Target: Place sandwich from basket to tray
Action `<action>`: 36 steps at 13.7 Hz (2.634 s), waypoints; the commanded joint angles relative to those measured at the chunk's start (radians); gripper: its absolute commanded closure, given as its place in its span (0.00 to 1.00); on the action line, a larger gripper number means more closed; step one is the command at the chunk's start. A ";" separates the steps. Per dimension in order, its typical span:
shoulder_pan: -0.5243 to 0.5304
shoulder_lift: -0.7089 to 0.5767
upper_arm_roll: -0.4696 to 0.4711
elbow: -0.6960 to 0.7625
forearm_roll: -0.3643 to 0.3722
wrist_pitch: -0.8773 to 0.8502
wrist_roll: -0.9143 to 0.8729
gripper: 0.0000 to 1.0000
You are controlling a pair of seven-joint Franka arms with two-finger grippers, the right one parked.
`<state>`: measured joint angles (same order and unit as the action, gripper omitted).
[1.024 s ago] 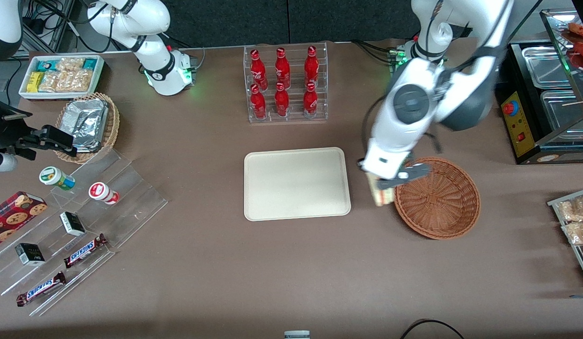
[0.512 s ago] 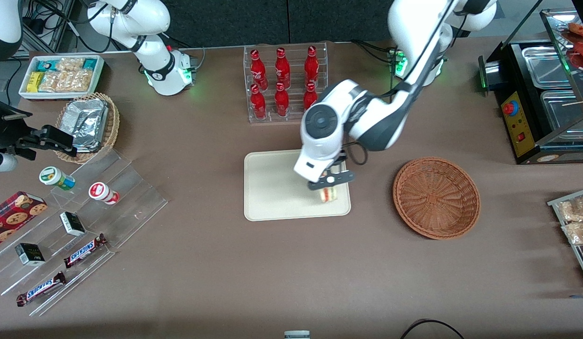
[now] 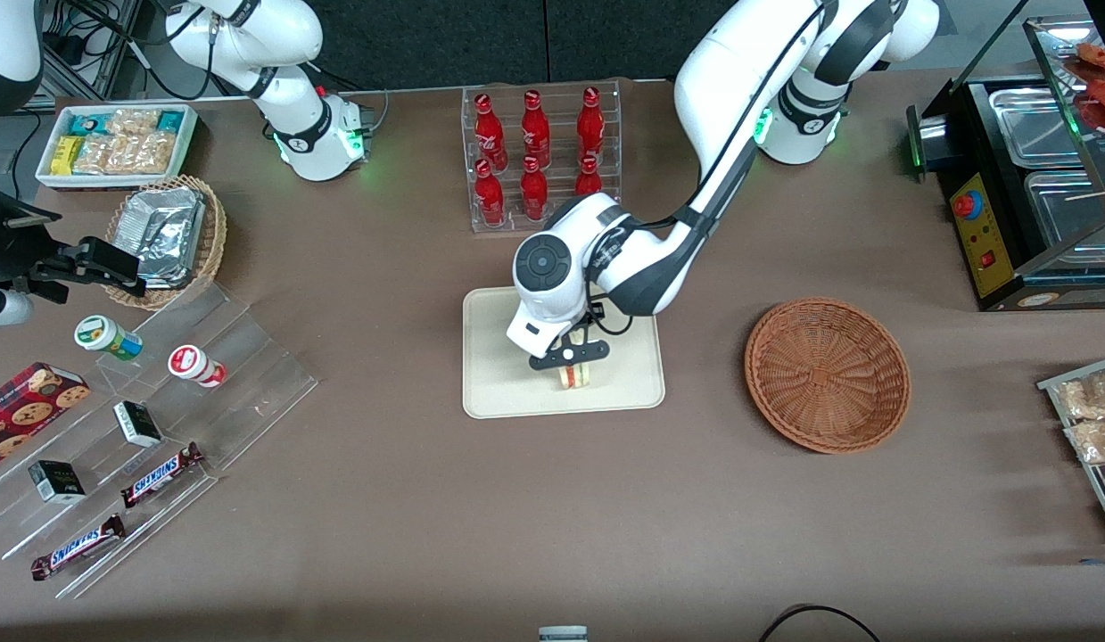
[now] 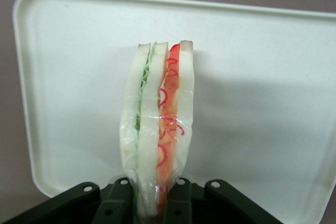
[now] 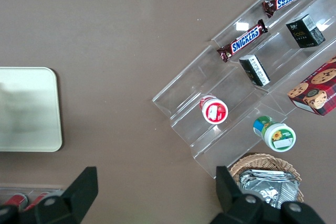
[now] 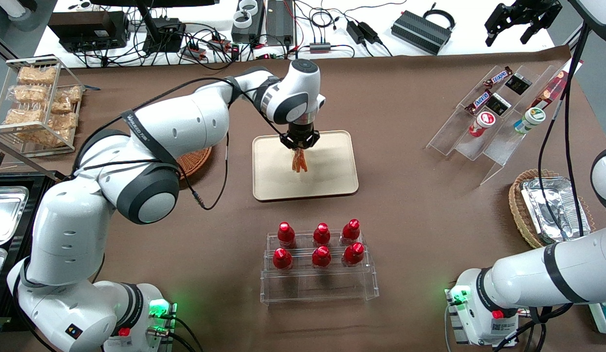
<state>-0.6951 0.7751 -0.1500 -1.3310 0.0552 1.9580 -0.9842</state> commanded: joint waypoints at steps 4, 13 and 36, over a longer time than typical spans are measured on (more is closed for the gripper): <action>-0.056 0.041 0.017 0.024 0.031 0.056 -0.028 0.90; -0.069 0.039 0.017 -0.020 0.034 0.041 -0.047 0.00; 0.512 -0.597 0.021 -0.022 -0.072 -0.685 0.472 0.00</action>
<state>-0.2616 0.2386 -0.1188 -1.3189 -0.0043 1.3173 -0.6286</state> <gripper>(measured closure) 0.000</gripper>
